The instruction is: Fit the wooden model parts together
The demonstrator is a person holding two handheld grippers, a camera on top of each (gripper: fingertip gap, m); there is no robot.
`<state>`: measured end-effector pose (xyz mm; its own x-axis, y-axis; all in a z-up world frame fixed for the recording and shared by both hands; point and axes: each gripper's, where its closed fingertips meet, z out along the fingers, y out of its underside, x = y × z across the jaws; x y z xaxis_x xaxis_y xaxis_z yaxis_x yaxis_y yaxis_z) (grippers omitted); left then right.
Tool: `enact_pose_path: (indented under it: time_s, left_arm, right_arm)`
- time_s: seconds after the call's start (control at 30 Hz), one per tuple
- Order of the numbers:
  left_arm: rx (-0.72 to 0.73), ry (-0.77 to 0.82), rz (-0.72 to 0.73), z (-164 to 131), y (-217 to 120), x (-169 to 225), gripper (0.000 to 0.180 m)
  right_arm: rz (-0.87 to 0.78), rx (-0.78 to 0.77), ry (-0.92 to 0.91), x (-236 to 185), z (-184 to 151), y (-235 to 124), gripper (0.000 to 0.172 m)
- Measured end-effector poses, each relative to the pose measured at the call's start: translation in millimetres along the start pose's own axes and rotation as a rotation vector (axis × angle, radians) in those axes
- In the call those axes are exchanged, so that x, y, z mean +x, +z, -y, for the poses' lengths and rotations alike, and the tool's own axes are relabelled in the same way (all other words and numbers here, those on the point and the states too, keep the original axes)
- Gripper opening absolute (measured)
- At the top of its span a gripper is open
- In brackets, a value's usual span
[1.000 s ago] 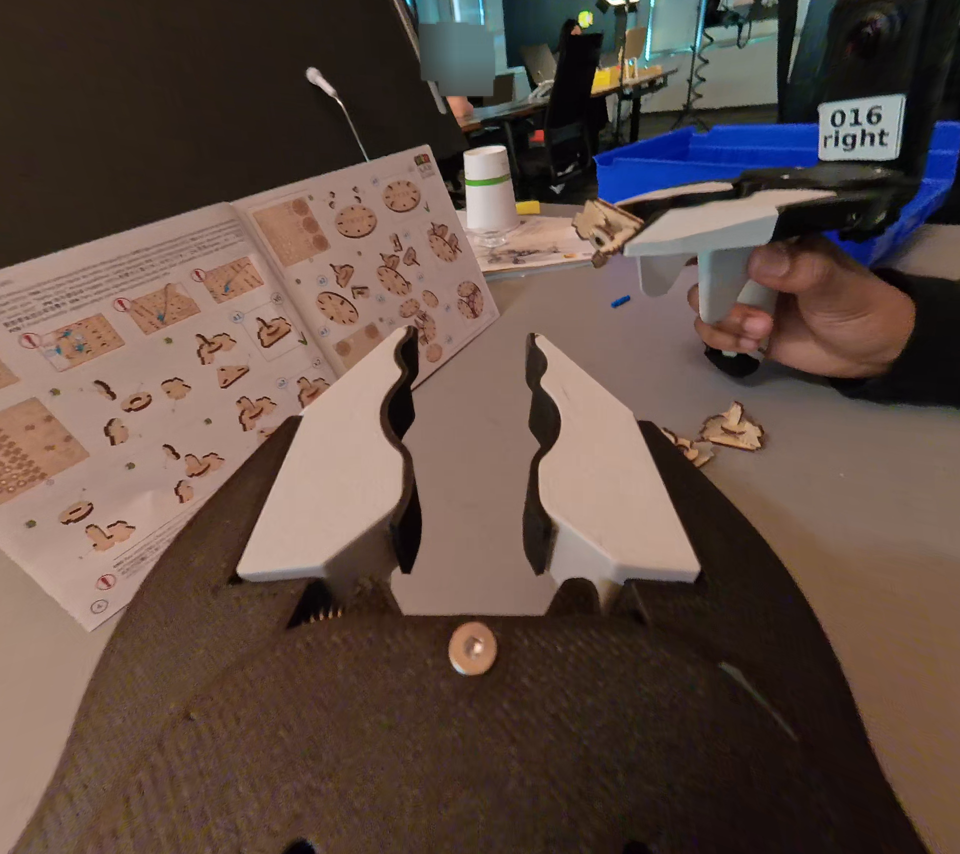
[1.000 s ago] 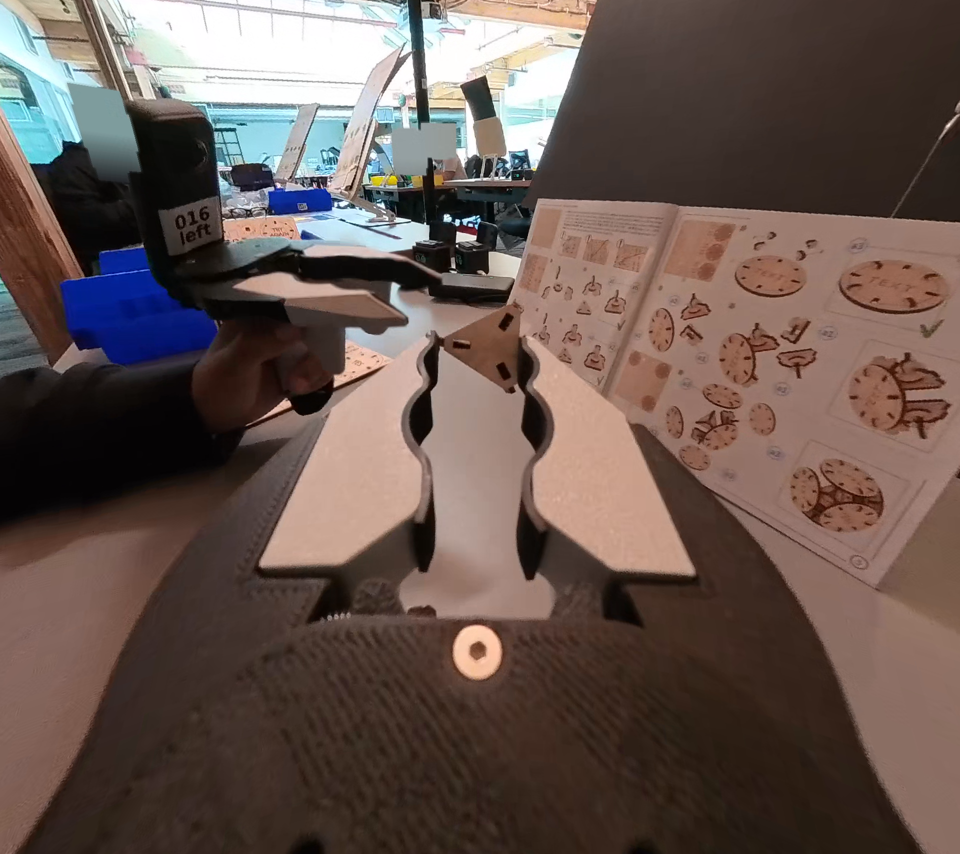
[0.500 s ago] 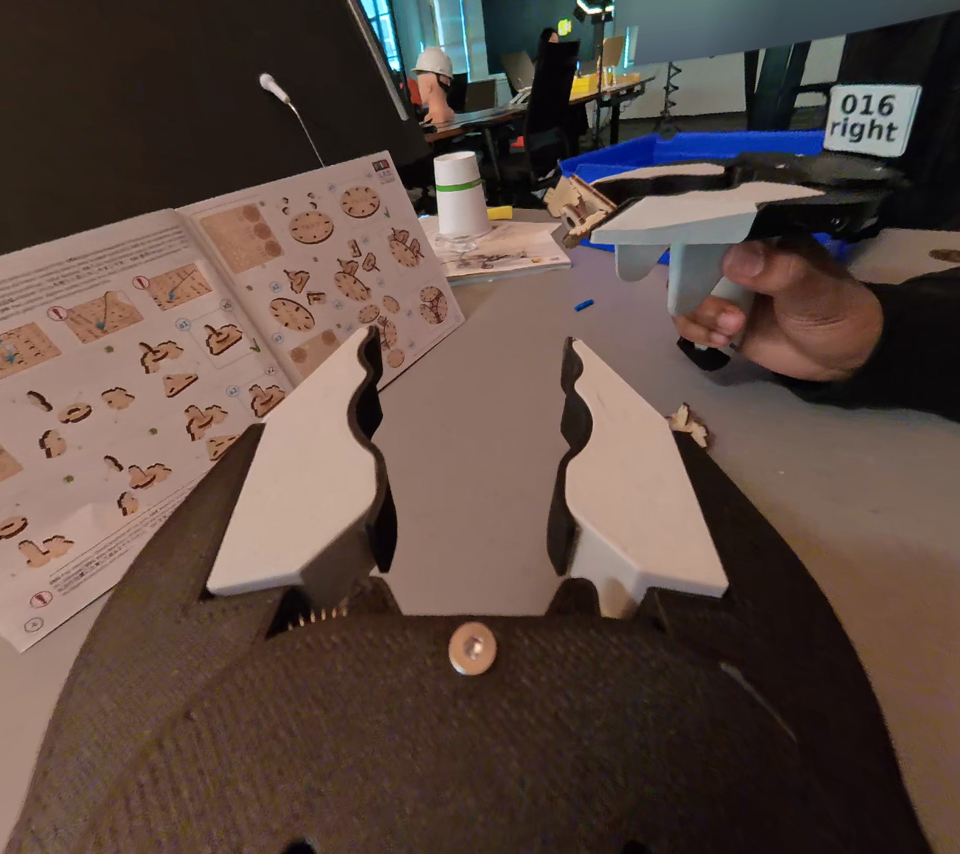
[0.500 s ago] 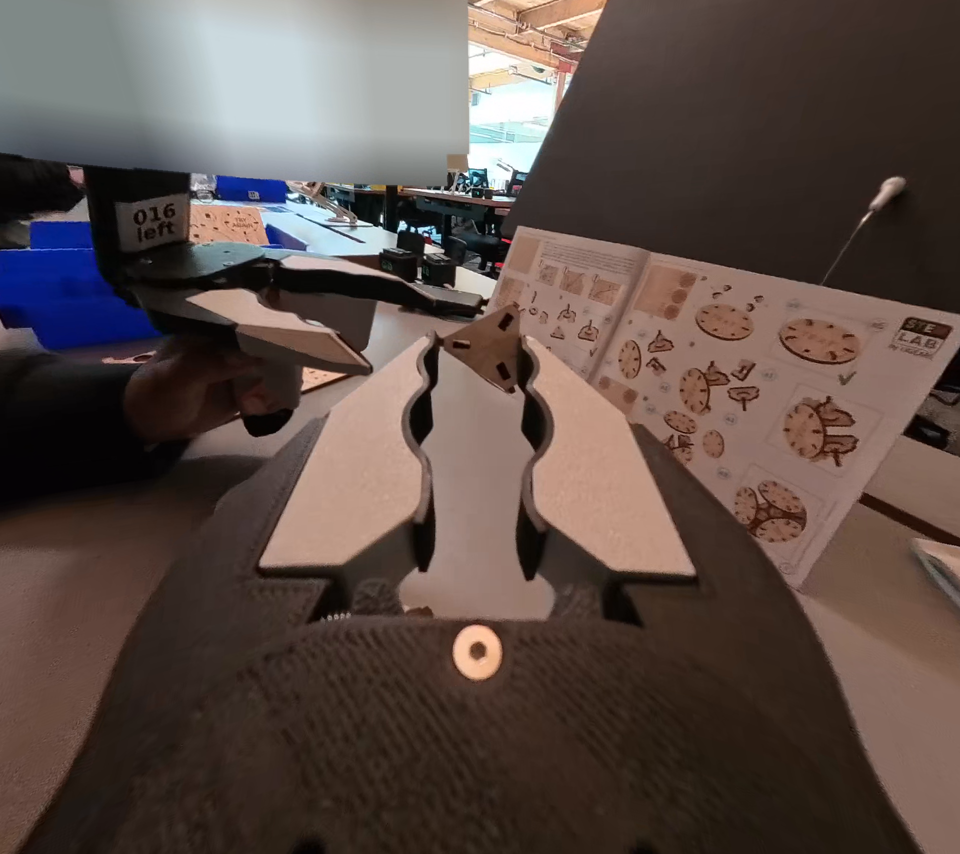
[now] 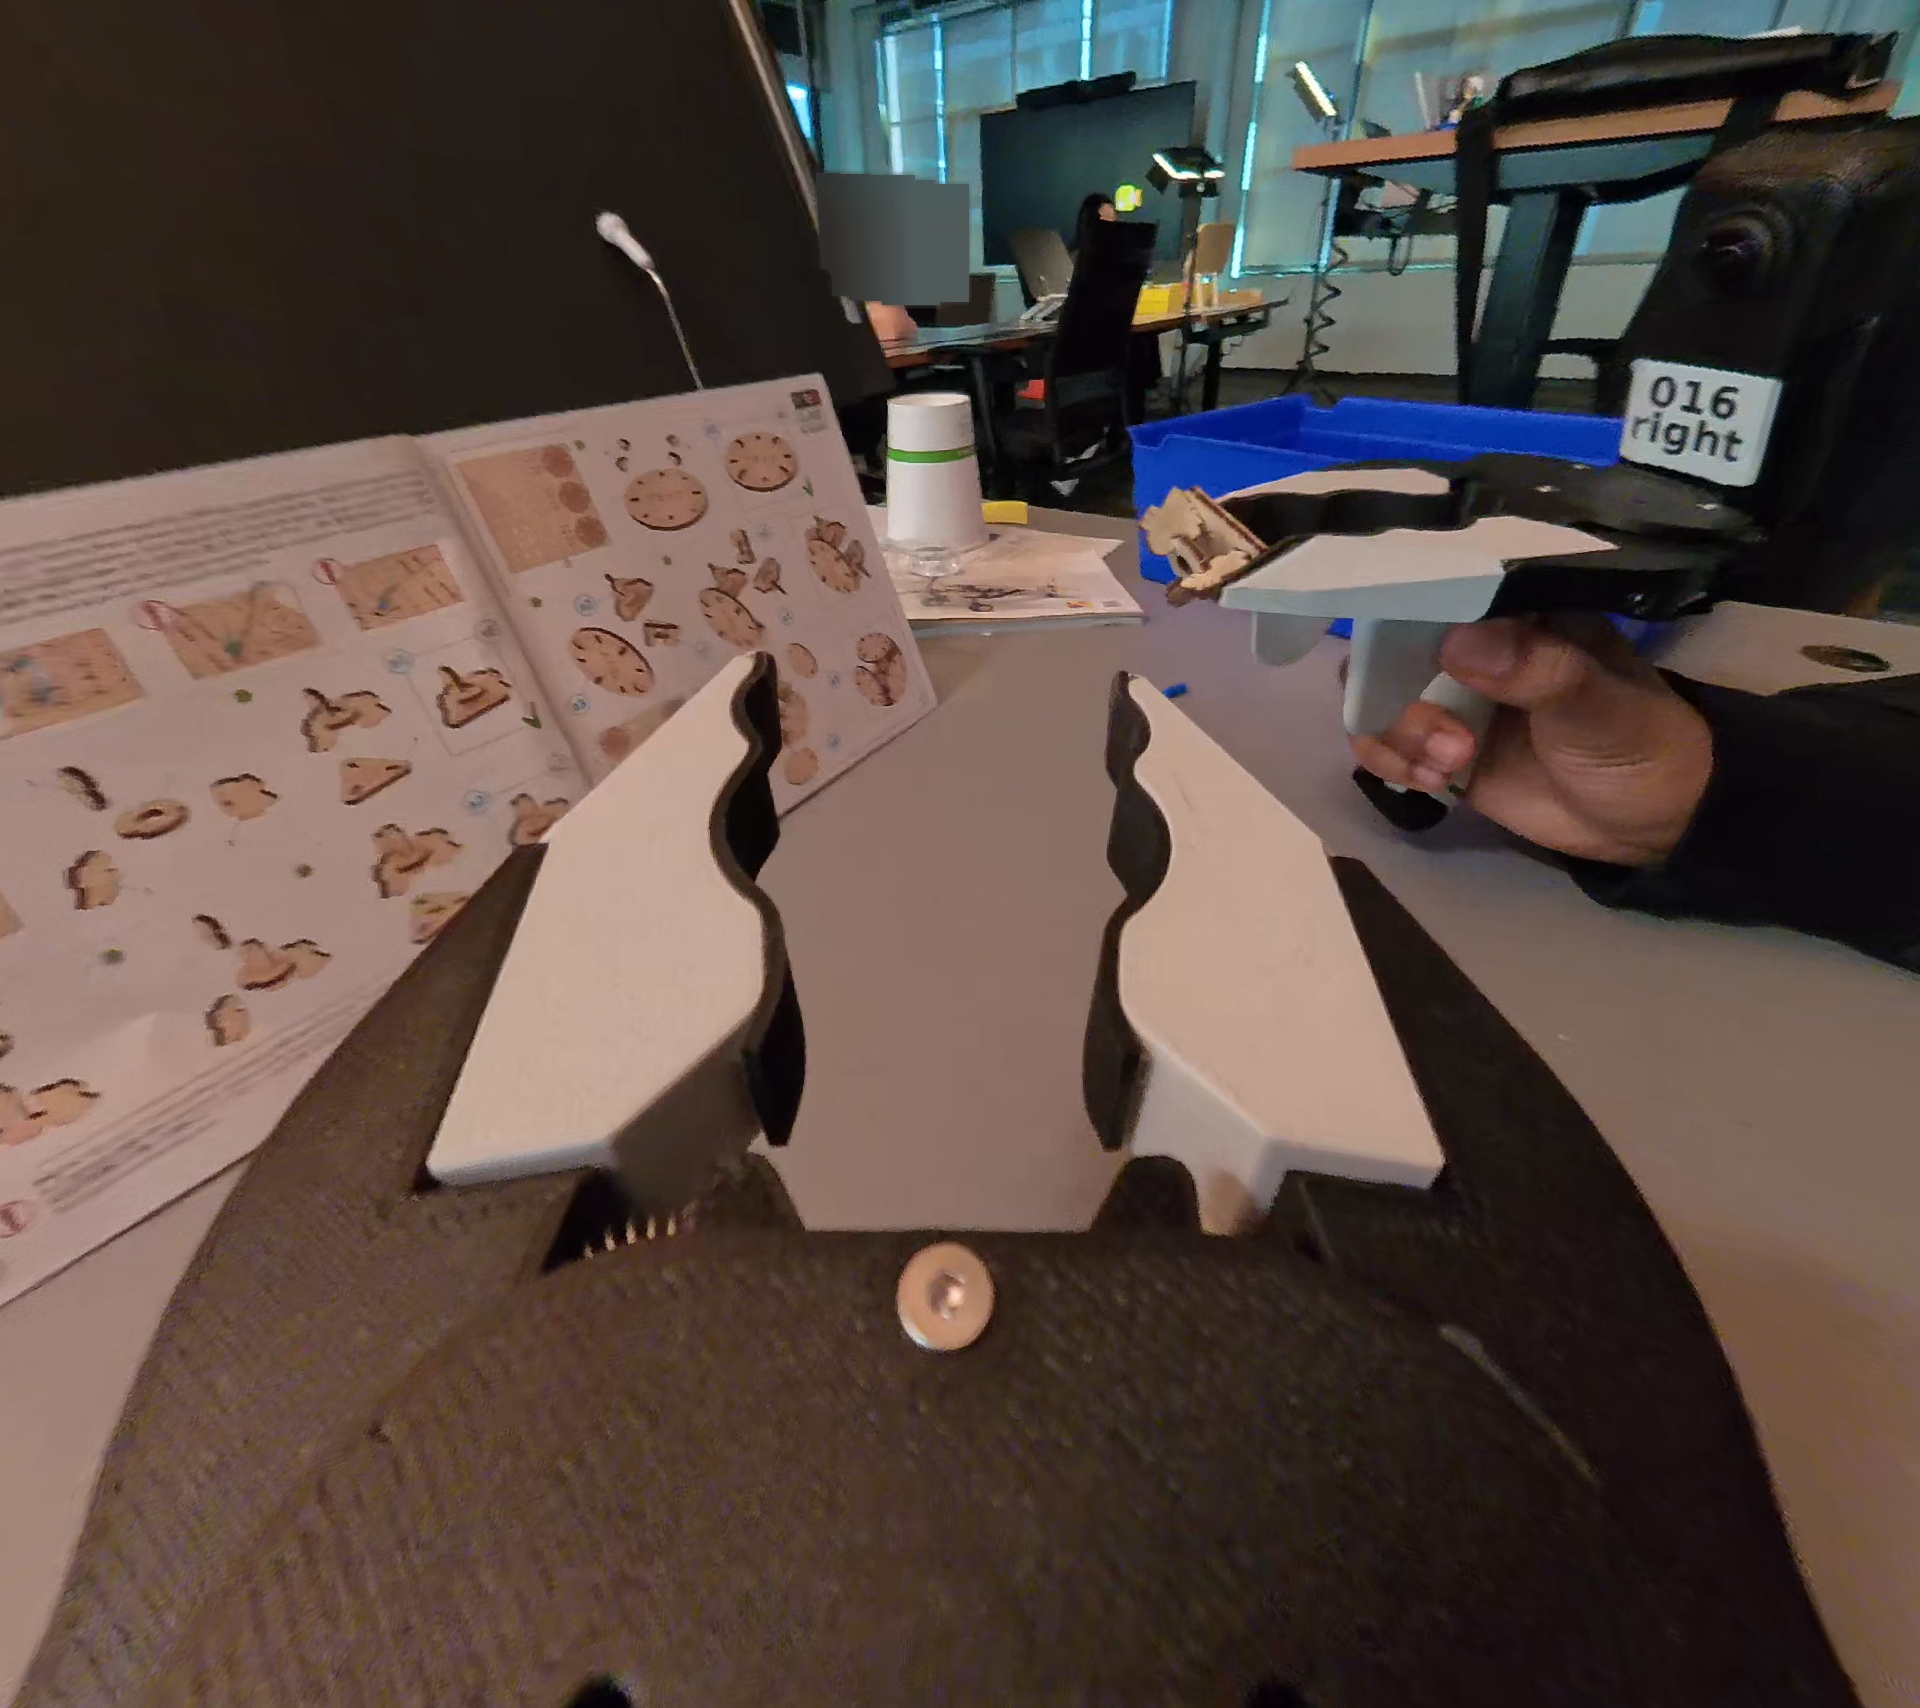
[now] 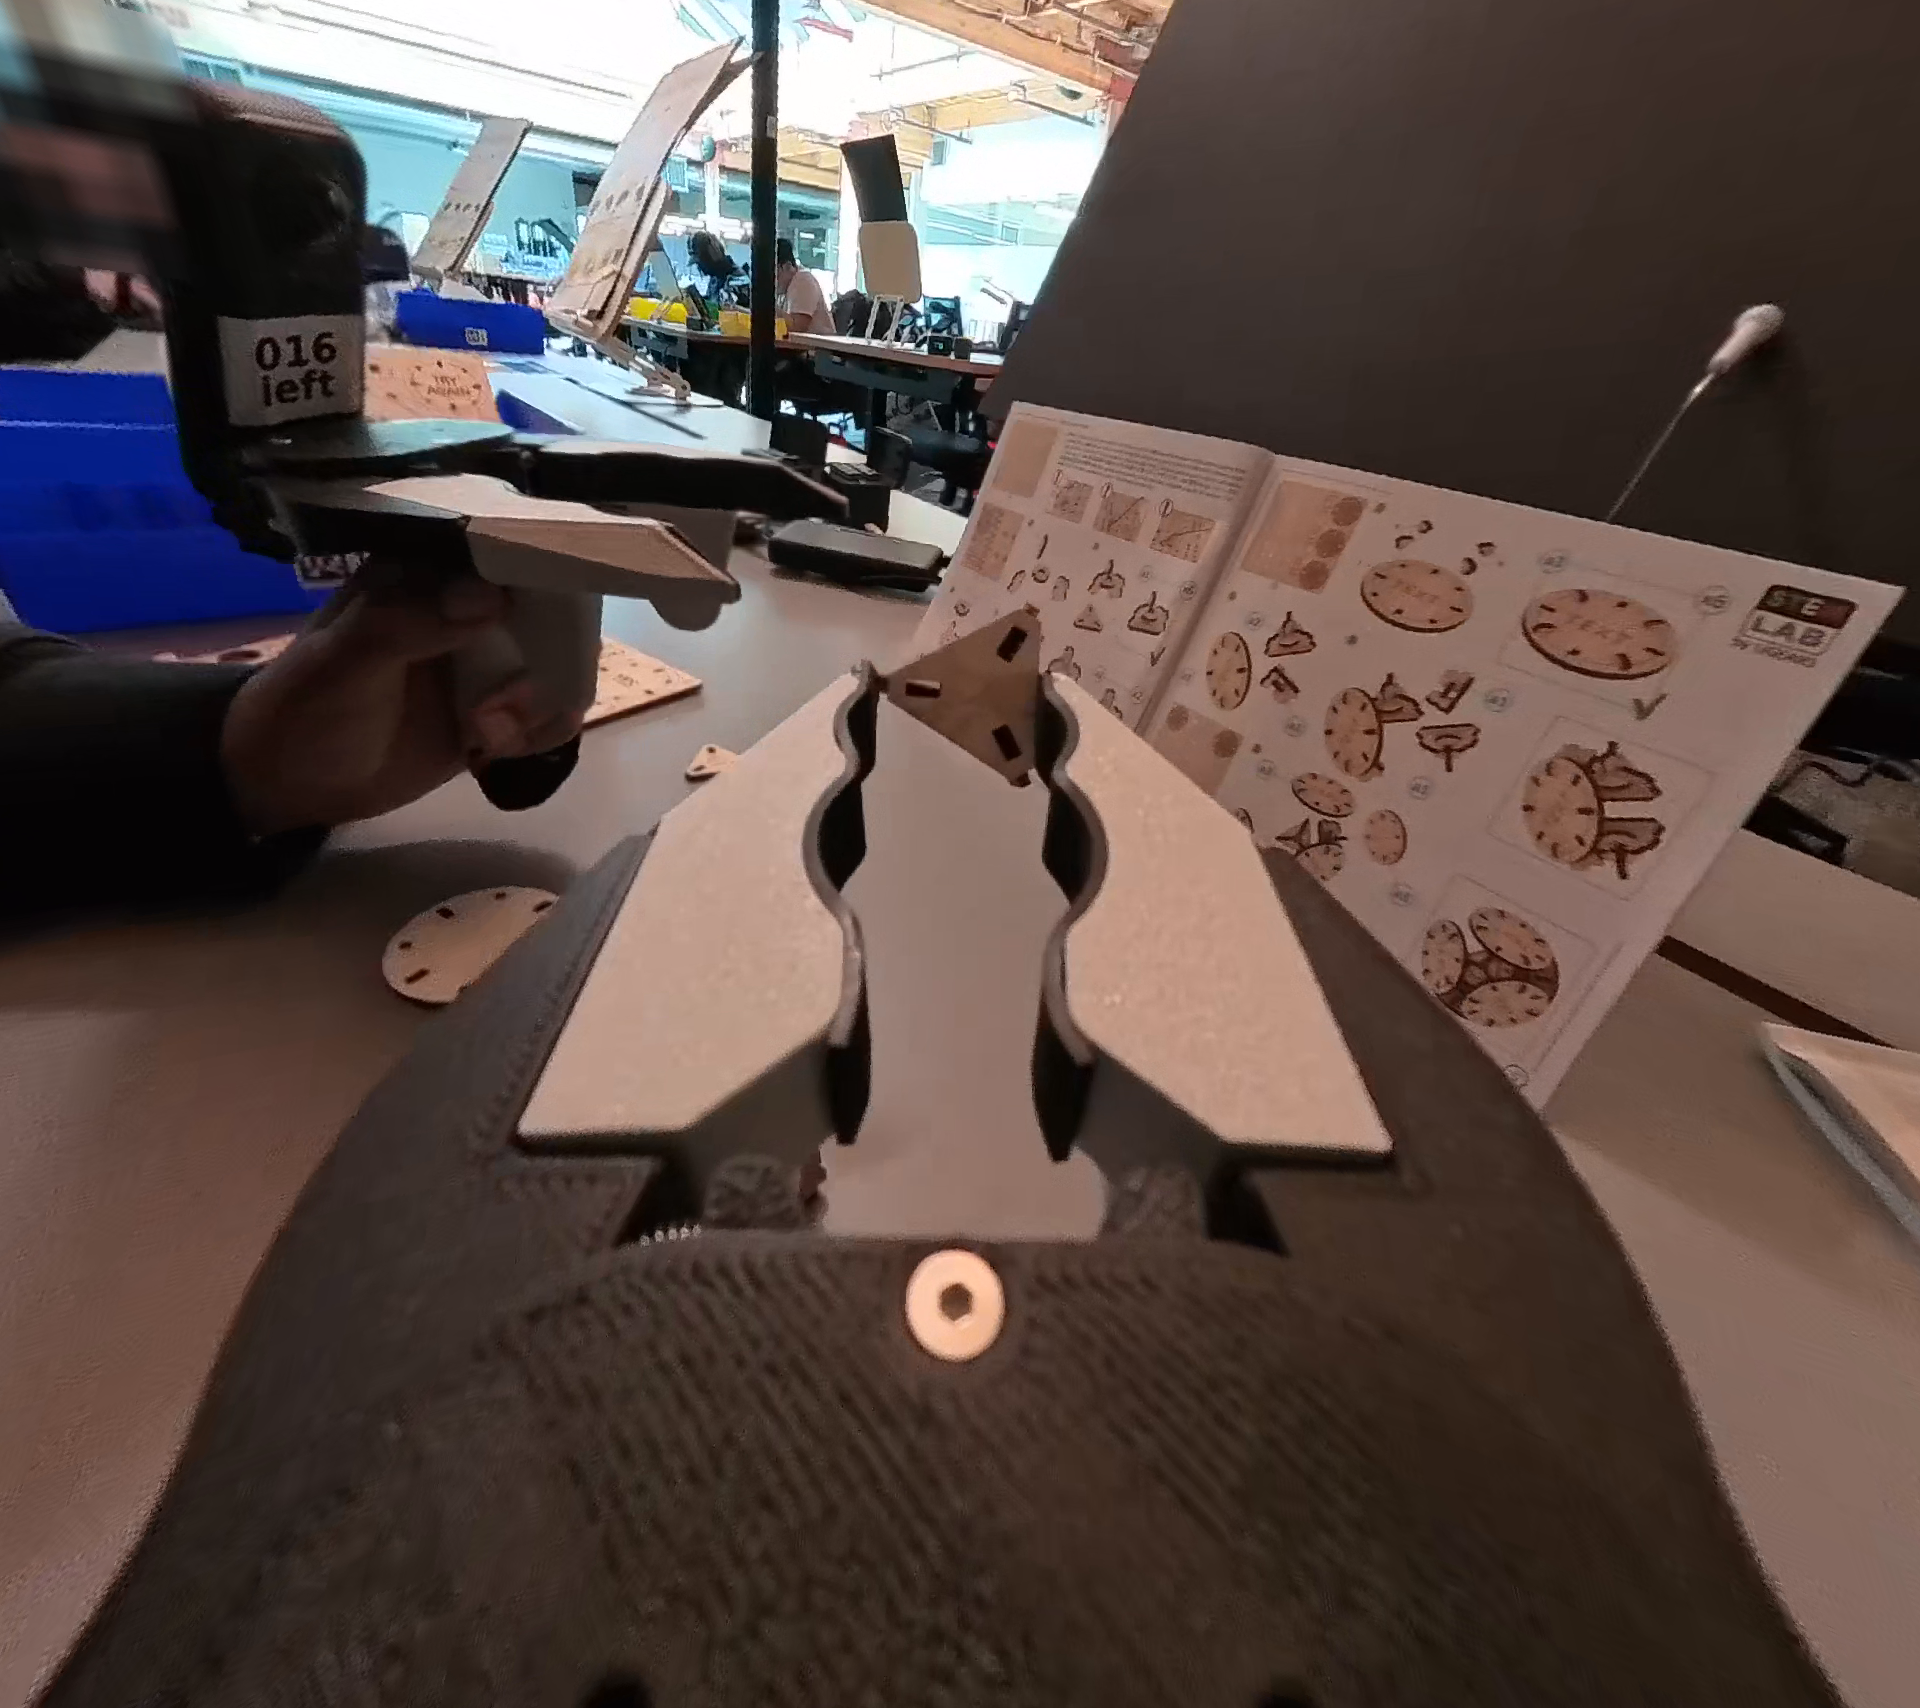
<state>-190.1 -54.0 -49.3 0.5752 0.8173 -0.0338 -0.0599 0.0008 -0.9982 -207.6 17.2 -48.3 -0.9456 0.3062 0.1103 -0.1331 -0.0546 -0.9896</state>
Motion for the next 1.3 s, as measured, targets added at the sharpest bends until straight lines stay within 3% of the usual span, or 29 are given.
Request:
enact_pose_path:
  time_s: [0.33,0.67,0.83,0.97,1.07,1.17,1.3]
  left_arm:
    - [-0.093,-0.162,-0.153,-22,5,15,0.063]
    - [-0.016,-0.366,-0.393,-8,0,38,0.060]
    - [-0.029,-0.402,-0.464,-5,-2,48,0.053]
    - [-0.030,-0.399,-0.442,-7,1,43,0.054]
    - [0.127,-0.477,-0.348,28,13,4,0.058]
    - [0.323,-0.608,-0.419,78,21,-24,0.063]
    - [0.226,-0.538,-0.426,60,32,-32,0.060]
  right_arm:
    - [0.053,0.010,0.082,-6,0,3,0.029]
    - [0.296,-0.005,0.182,-42,5,5,0.028]
    - [0.134,-0.133,-0.094,-36,-8,13,0.029]
    - [0.118,-0.172,-0.244,-44,-3,24,0.029]
    - [0.100,-0.149,-0.319,-37,13,43,0.029]
    - [0.045,-0.110,-0.223,-7,32,71,0.029]
    - [-0.078,-0.009,0.017,39,32,82,0.028]
